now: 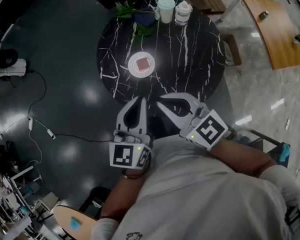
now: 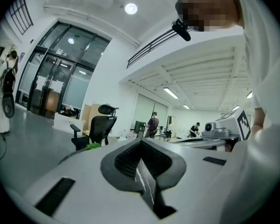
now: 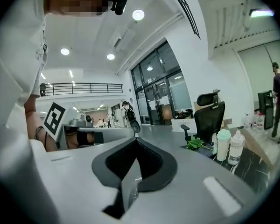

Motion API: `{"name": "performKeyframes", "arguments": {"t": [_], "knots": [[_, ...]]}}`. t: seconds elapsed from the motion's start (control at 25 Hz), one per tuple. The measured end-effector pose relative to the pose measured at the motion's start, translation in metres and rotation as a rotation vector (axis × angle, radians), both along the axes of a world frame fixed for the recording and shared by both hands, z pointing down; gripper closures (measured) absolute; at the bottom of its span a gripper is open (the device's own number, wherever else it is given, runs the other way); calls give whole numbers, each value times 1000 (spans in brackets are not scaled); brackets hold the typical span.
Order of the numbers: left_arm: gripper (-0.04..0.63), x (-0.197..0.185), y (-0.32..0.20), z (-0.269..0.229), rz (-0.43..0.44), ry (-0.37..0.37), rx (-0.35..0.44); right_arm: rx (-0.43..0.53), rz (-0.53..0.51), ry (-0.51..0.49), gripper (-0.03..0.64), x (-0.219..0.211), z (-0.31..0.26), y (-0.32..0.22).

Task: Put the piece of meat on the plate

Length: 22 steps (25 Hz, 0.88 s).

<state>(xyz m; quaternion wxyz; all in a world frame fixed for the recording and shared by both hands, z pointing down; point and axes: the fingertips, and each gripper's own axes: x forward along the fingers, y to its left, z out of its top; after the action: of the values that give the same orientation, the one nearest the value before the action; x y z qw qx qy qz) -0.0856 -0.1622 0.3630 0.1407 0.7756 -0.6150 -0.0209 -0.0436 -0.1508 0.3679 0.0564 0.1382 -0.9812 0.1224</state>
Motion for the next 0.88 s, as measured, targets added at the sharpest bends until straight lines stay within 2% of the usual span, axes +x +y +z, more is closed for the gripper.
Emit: {"name": "performKeyframes", "arguments": {"t": [0.28, 0.44, 0.6, 0.88], "knots": [[589, 4, 58, -55, -42, -83, 79, 21, -61, -8, 615, 20, -35, 61], [589, 6, 92, -68, -20, -58, 99, 63, -54, -27, 615, 15, -55, 95], [589, 10, 133, -70, 28, -63, 110, 77, -12, -21, 615, 6, -62, 136], [589, -19, 220, -70, 63, -33, 133, 89, 62, 10, 615, -12, -52, 220]]}}
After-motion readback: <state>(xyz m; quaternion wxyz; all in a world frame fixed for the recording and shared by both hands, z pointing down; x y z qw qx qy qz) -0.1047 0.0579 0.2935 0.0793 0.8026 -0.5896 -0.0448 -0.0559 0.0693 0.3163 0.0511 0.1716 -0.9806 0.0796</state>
